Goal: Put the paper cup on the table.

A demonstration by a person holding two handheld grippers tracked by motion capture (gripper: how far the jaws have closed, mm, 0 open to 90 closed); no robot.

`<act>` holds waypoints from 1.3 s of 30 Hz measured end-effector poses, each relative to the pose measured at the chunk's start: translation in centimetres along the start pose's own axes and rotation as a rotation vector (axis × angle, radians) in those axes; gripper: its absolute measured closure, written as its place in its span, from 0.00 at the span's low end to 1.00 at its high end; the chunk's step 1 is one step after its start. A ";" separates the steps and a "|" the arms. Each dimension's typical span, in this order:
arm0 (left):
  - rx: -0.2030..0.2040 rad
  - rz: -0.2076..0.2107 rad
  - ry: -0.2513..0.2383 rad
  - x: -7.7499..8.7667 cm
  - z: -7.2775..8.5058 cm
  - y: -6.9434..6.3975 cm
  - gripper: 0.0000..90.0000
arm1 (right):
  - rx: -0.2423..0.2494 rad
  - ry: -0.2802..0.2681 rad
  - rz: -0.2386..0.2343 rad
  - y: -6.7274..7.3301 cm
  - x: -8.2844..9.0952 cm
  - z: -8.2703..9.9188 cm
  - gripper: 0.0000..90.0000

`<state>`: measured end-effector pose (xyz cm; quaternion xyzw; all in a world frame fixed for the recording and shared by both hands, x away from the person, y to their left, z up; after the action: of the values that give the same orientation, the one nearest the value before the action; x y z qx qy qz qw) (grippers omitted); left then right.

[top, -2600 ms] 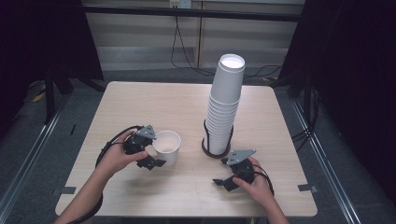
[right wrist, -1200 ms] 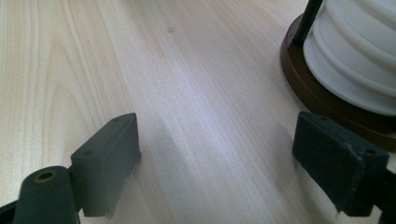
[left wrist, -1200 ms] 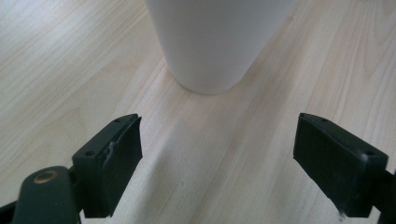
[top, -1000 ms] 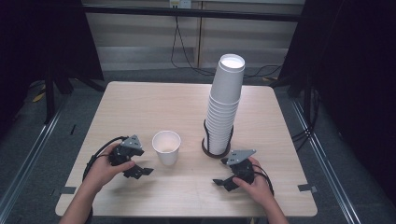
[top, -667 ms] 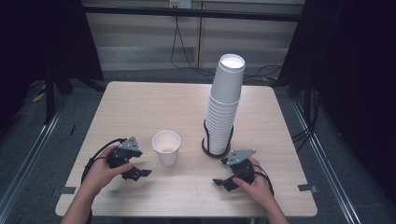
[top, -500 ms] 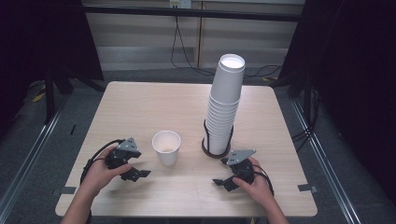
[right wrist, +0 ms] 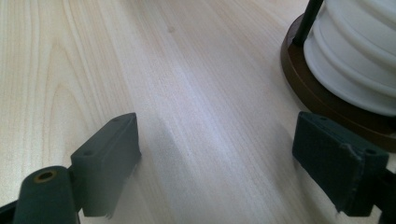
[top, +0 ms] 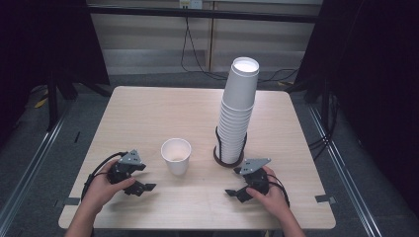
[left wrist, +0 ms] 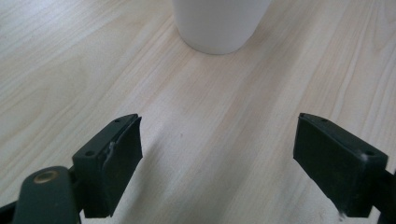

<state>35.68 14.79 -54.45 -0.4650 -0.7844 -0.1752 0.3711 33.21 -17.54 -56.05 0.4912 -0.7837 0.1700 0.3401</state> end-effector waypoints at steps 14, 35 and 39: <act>0.021 -0.018 -0.032 0.4 1.2 0.5 0.17 | -0.001 0.000 0.000 0.0 0.0 0.0 0.16; 0.032 -0.050 -0.041 0.6 3.3 0.9 0.17 | 0.002 0.001 -0.001 0.0 0.0 0.0 0.16; 0.019 -0.055 -0.055 0.4 3.3 1.0 0.17 | 0.003 0.001 -0.001 0.0 0.0 0.0 0.16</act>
<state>35.02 17.57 -56.47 -0.4444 -0.8083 -0.1649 0.3492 33.20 -17.53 -56.06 0.4918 -0.7831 0.1711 0.3399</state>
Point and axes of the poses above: each handheld gripper's, and its own axes: x roughly backward along the jaws, z roughly out of its underside, y roughly to its left, the point moved 8 cm from there along -x, roughly forward along the jaws, and after that the axes turned 4 degrees about -z, right-handed, at the moved point
